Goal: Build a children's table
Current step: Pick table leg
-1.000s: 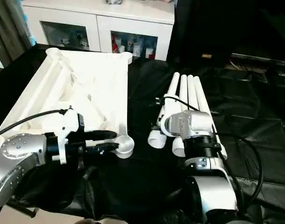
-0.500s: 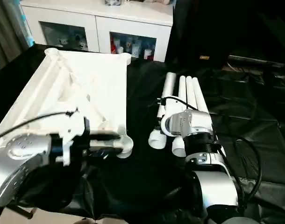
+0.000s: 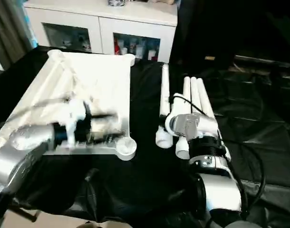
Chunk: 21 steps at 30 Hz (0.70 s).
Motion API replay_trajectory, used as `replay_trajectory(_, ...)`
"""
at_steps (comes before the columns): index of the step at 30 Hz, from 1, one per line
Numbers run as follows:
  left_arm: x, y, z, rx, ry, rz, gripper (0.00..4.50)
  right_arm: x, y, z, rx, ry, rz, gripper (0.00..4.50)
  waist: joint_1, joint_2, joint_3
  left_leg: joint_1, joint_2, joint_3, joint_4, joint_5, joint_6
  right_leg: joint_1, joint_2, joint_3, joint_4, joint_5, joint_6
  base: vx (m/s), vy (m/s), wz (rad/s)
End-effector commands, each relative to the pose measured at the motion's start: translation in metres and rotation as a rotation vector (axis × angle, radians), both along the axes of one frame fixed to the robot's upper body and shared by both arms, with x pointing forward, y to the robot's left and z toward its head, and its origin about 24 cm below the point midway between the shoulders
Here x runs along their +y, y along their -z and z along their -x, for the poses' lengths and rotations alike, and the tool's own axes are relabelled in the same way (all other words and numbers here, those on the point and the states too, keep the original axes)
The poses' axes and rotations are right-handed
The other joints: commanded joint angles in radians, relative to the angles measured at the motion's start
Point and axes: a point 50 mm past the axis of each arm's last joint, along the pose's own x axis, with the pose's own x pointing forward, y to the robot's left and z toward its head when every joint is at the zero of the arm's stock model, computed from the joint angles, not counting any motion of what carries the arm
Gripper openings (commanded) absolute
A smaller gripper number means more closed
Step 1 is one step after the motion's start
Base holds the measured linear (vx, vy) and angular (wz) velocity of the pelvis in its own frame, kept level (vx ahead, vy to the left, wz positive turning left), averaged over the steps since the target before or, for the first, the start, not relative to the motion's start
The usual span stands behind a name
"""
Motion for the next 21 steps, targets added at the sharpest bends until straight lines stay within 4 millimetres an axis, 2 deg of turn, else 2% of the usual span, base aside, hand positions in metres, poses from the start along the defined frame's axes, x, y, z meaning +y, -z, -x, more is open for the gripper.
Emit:
replay_trajectory(1, 0.004, -0.001, -0.012, 0.031, -0.105, -0.006, 3.92, -0.003, -0.027, -0.008, -0.237, 0.010, -0.107, 1.91, 0.004, 0.016, -0.076, 0.010, 0.080, -0.039, -0.076, -0.145, -0.047, 0.055, -0.109, 0.077, -0.076, -0.185, -0.141, 0.000, 0.000, 0.00)
replay_trajectory(3, 0.001, -0.008, -0.024, 0.076, -0.168, 0.086, 3.98, -0.005, -0.038, -0.006, -0.333, -0.047, -0.193, 1.91, 0.005, 0.013, -0.079, 0.006, 0.080, -0.040, -0.074, -0.098, -0.025, 0.061, -0.106, 0.075, -0.068, -0.125, -0.158, 0.000, 0.000, 0.00)
replay_trajectory(4, -0.003, -0.016, -0.033, 0.153, -0.209, 0.212, 4.05, -0.005, -0.044, -0.001, -0.370, -0.124, -0.272, 1.91, 0.005, 0.010, -0.078, 0.003, 0.083, -0.043, -0.075, -0.078, -0.009, 0.063, -0.107, 0.073, -0.066, -0.104, -0.175, 0.000, 0.000, 0.00)
replay_trajectory(5, -0.007, -0.023, -0.039, 0.216, -0.216, 0.312, 4.24, -0.004, -0.050, 0.004, -0.404, -0.195, -0.332, 1.91, 0.014, 0.011, -0.080, 0.006, 0.076, -0.034, -0.065, -0.074, 0.005, 0.066, -0.107, 0.072, -0.066, -0.085, -0.200, 0.000, 0.000, 0.00)
replay_trajectory(6, -0.010, -0.027, -0.041, 0.247, -0.209, 0.365, 4.24, -0.004, -0.053, 0.007, -0.430, -0.234, -0.363, 1.91, 0.018, 0.011, -0.081, 0.010, 0.083, -0.036, -0.066, -0.075, 0.014, 0.061, -0.111, 0.073, -0.068, -0.079, -0.209, 0.000, 0.000, 0.00)
replay_trajectory(7, -0.013, -0.033, -0.045, 0.265, -0.204, 0.415, 4.38, -0.004, -0.058, 0.012, -0.466, -0.280, -0.409, 1.91, 0.016, 0.006, -0.079, -0.003, 0.082, -0.041, -0.069, -0.060, 0.026, 0.068, -0.111, 0.070, -0.064, -0.074, -0.222, 0.000, 0.000, 0.00)
replay_trajectory(8, -0.017, -0.039, -0.049, 0.303, -0.193, 0.478, 4.38, -0.005, -0.064, 0.018, -0.511, -0.339, -0.464, 1.91, 0.023, 0.005, -0.079, 0.002, 0.077, -0.033, -0.063, -0.061, 0.044, 0.066, -0.109, 0.069, -0.071, -0.078, -0.218, 0.000, 0.000, 0.00)
replay_trajectory(9, -0.021, -0.045, -0.052, 0.332, -0.171, 0.529, 4.38, -0.006, -0.069, 0.023, -0.542, -0.389, -0.497, 1.91, 0.027, 0.003, -0.081, 0.006, 0.083, -0.037, -0.062, -0.059, 0.048, 0.065, -0.114, 0.069, -0.069, -0.076, -0.221, 0.000, 0.000, 0.00)
replay_trajectory(10, -0.025, -0.050, -0.054, 0.357, -0.151, 0.568, 4.46, -0.006, -0.072, 0.029, -0.565, -0.436, -0.521, 1.91, 0.029, 0.002, -0.079, -0.002, 0.080, -0.037, -0.063, -0.048, 0.062, 0.070, -0.114, 0.067, -0.072, -0.089, -0.217, 0.000, 0.000, 0.00)
replay_trajectory(12, -0.029, -0.056, -0.057, 0.379, -0.135, 0.603, 4.50, -0.006, -0.075, 0.036, -0.589, -0.500, -0.543, 1.90, 0.035, -0.001, -0.080, 0.000, 0.080, -0.037, -0.061, -0.038, 0.073, 0.068, -0.113, 0.065, -0.077, -0.115, -0.200, 0.000, 0.000, 0.00)
replay_trajectory(13, -0.032, -0.060, -0.058, 0.397, -0.119, 0.624, 4.50, -0.007, -0.075, 0.040, -0.599, -0.529, -0.546, 1.90, 0.033, -0.005, -0.078, -0.005, 0.081, -0.038, -0.063, -0.038, 0.073, 0.068, -0.113, 0.064, -0.079, -0.139, -0.192, 0.000, 0.000, 0.00)
replay_trajectory(15, -0.039, -0.066, -0.058, 0.437, -0.079, 0.662, 4.50, -0.007, -0.077, 0.047, -0.606, -0.583, -0.564, 1.90, 0.038, -0.003, -0.079, 0.001, 0.079, -0.035, -0.060, -0.045, 0.070, 0.065, -0.112, 0.063, -0.085, -0.177, -0.179, 0.000, 0.000, 0.00)
replay_trajectory(16, -0.048, -0.072, -0.057, 0.453, -0.030, 0.690, 4.50, -0.006, -0.078, 0.052, -0.609, -0.630, -0.565, 1.90, 0.040, 0.000, -0.076, -0.003, 0.082, -0.037, -0.061, -0.045, 0.070, 0.065, -0.112, 0.061, -0.089, -0.189, -0.171, 0.000, 0.000, 0.00)
replay_trajectory(21, -0.062, -0.078, -0.050, 0.488, 0.052, 0.712, 4.50, -0.002, -0.081, 0.061, -0.623, -0.699, -0.571, 1.90, 0.045, -0.005, -0.076, -0.004, 0.083, -0.040, -0.064, -0.053, 0.060, 0.064, -0.114, 0.060, -0.093, -0.229, -0.148, 0.000, 0.000, 0.00)
